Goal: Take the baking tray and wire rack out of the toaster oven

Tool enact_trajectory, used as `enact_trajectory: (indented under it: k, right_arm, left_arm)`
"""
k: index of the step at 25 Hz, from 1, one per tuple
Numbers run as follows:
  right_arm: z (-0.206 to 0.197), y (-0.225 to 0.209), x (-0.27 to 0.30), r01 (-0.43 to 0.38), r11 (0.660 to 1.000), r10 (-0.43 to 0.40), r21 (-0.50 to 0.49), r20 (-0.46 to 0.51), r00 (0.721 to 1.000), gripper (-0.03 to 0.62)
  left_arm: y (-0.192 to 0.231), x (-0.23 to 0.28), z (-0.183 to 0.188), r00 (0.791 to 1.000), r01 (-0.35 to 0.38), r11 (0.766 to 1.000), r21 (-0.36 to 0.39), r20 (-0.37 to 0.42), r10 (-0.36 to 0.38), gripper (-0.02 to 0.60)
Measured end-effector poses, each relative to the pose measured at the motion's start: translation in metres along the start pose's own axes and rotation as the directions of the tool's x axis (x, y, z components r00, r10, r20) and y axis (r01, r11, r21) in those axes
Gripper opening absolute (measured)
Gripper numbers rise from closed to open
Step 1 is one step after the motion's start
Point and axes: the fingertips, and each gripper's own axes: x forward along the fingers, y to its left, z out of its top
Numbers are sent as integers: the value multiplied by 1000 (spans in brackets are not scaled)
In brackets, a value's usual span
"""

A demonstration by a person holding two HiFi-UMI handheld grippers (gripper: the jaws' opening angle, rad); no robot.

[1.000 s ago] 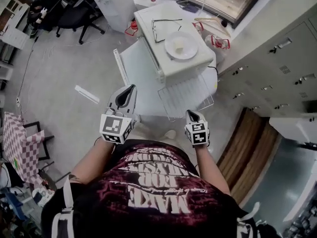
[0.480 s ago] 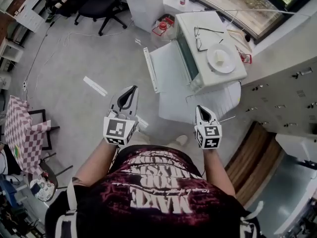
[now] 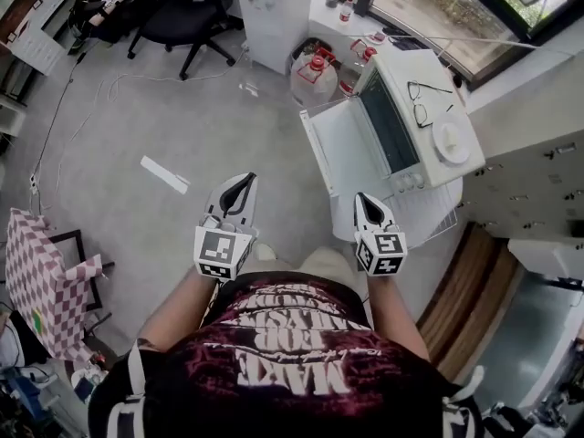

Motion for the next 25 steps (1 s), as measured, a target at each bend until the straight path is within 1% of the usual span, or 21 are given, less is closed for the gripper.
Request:
enact_trajectory:
  k: [2, 5, 9, 11, 14, 18, 20, 21, 25]
  right_arm:
    - [1, 10, 6, 7, 1000, -7, 17, -4, 1000, 3]
    - [-1, 5, 17, 33, 996, -32, 81, -5, 999, 3]
    - [8, -19, 39, 81, 986, -82, 144, 2, 997, 3]
    - [14, -29, 55, 98, 979, -101, 179, 8, 995, 3]
    - [33, -40, 80, 108, 970, -117, 219, 31, 993, 3]
    - [61, -51, 104, 120, 967, -137, 223, 61, 989, 3]
    - [67, -63, 112, 148, 959, -167, 242, 60, 984, 3]
    - [68, -67, 112, 167, 952, -188, 256, 60, 980, 3]
    - [63, -79, 112, 254, 916, -280, 310, 41, 959, 3]
  left_arm:
    - [16, 8, -4, 1000, 23, 1000, -16, -3, -23, 9]
    - [26, 37, -4, 997, 70, 997, -14, -10, -70, 11]
    - [32, 88, 25, 988, 151, 987, 48, 9, -152, 11]
    - [42, 114, 41, 984, 174, 981, 85, 5, -175, 11]
    - [55, 152, 59, 980, 201, 973, 115, -20, -200, 11]
    - [59, 202, 86, 966, 256, 955, 149, 2, -260, 11]
    - [54, 228, 96, 954, 295, 945, 143, 9, -300, 10]
    - [48, 237, 98, 944, 326, 935, 139, 7, -330, 11]
    - [26, 267, 93, 888, 457, 874, 168, -29, -458, 11]
